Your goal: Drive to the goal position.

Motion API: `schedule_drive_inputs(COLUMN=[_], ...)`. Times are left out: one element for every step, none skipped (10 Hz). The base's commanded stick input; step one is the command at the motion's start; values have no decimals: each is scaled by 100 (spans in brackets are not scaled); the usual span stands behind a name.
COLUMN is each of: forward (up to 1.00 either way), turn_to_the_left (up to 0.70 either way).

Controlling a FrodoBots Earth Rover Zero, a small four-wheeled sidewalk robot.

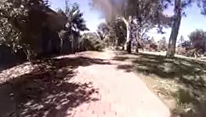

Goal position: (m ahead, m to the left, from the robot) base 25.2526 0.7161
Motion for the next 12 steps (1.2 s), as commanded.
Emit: schedule_drive_inputs(forward=[70,70,70,70,70,70,70,70,70,70,70,70], turn_to_the_left=[0,0,0,0,0,0,0,0,0,0,0,0])
